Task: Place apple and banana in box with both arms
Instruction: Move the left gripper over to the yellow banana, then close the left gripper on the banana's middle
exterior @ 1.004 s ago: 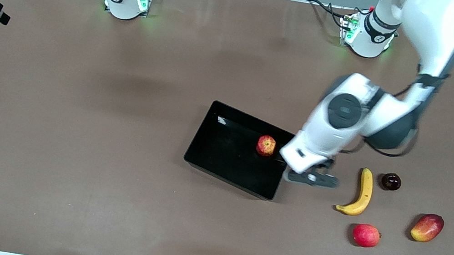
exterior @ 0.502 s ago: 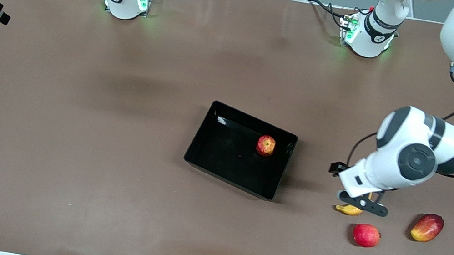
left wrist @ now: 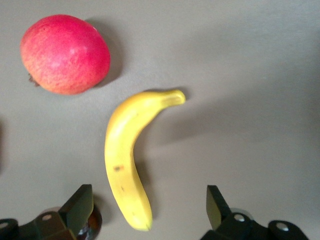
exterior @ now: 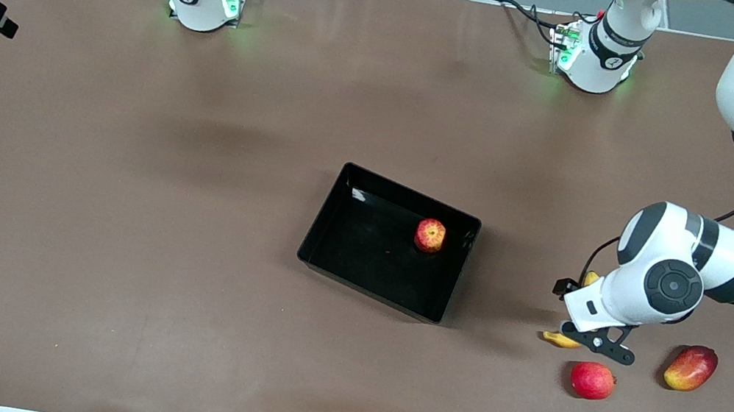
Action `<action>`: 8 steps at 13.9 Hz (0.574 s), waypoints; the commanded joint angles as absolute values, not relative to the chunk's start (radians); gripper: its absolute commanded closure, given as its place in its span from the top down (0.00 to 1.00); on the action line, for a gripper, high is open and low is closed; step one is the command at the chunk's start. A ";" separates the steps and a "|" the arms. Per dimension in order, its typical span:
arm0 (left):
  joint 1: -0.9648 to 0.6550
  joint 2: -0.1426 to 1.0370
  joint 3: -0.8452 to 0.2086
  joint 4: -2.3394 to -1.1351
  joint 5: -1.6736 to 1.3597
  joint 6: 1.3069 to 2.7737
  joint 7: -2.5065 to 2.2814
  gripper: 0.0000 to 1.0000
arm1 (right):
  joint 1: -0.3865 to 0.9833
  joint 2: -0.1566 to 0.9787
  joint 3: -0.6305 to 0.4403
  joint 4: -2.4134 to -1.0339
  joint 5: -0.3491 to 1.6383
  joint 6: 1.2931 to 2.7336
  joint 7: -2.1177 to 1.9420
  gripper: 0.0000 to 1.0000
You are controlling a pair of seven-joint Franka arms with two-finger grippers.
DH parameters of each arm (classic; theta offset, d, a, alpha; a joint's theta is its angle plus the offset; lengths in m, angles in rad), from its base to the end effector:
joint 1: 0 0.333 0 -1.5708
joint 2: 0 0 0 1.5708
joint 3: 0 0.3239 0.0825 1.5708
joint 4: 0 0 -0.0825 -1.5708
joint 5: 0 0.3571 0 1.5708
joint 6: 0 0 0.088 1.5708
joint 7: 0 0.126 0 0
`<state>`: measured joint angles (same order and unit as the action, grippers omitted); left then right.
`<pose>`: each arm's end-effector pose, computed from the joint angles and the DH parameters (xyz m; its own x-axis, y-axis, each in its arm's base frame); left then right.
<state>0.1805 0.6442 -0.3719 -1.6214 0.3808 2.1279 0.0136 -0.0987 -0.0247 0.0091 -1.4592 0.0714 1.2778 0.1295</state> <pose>0.6589 -0.0733 0.2626 0.9325 -0.3500 -0.0888 -0.3571 -0.9304 -0.0825 0.4833 -0.0329 0.6513 0.9670 -0.1957 -0.1631 -0.2062 -0.9772 -0.0498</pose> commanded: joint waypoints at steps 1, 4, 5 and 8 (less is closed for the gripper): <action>0.254 0.669 -0.382 -1.673 0.411 2.251 0.096 0.99 | -0.118 -0.051 0.018 -1.482 0.084 1.276 0.118 1.00; 0.267 0.689 -0.380 -1.689 0.411 2.290 0.123 0.90 | -0.118 -0.051 0.018 -1.480 0.084 1.275 0.118 1.00; 0.267 0.698 -0.379 -1.689 0.410 2.290 0.123 0.85 | -0.120 -0.049 0.018 -1.480 0.084 1.275 0.118 1.00; 0.281 0.716 -0.376 -1.689 0.410 2.299 0.121 0.65 | -0.120 -0.049 0.018 -1.480 0.084 1.269 0.120 1.00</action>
